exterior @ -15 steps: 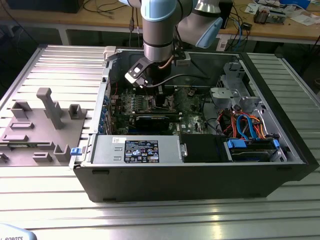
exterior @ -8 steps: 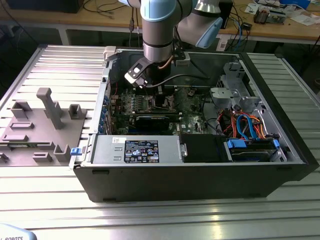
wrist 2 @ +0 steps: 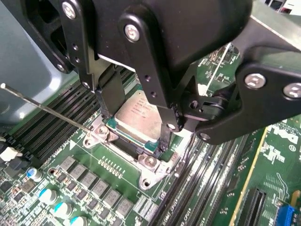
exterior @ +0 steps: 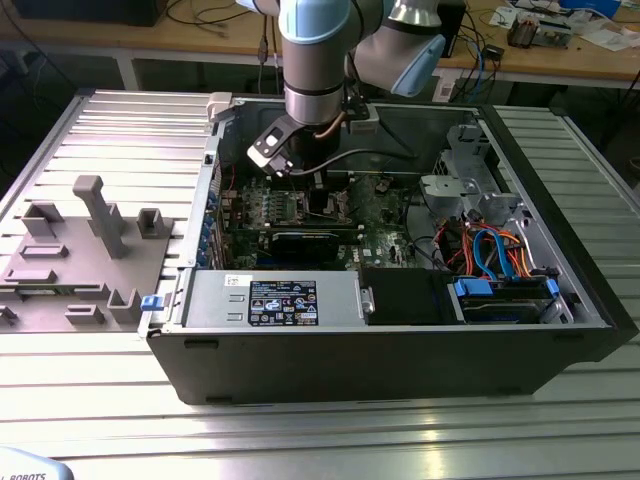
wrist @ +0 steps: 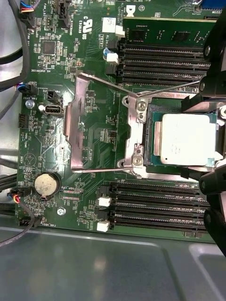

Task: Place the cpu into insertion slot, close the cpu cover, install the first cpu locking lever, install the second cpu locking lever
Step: 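Place the cpu into insertion slot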

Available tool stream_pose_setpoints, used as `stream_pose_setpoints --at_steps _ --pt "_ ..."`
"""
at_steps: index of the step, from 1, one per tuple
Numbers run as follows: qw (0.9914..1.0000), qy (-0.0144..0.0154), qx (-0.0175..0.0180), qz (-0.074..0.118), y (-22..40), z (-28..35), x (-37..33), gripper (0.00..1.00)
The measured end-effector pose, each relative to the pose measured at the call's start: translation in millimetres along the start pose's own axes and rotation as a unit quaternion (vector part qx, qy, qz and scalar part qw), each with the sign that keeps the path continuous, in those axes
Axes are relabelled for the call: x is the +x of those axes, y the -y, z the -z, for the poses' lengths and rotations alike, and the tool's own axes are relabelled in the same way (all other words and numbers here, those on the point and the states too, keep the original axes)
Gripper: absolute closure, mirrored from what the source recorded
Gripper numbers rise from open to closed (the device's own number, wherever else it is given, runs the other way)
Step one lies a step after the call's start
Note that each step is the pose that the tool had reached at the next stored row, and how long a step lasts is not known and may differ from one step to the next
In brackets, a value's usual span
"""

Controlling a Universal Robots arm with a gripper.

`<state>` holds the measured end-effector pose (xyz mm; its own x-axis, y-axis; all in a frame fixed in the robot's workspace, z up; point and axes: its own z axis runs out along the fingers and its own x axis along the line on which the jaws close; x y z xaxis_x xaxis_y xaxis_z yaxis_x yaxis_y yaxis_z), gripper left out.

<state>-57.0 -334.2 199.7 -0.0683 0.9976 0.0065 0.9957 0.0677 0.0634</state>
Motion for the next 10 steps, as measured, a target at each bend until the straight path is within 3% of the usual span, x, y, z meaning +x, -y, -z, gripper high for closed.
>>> stream_pose_setpoints --at_steps 10 --pt "0.99999 -0.0001 -0.0001 -0.005 -1.1 -0.6 -3.4 0.45"
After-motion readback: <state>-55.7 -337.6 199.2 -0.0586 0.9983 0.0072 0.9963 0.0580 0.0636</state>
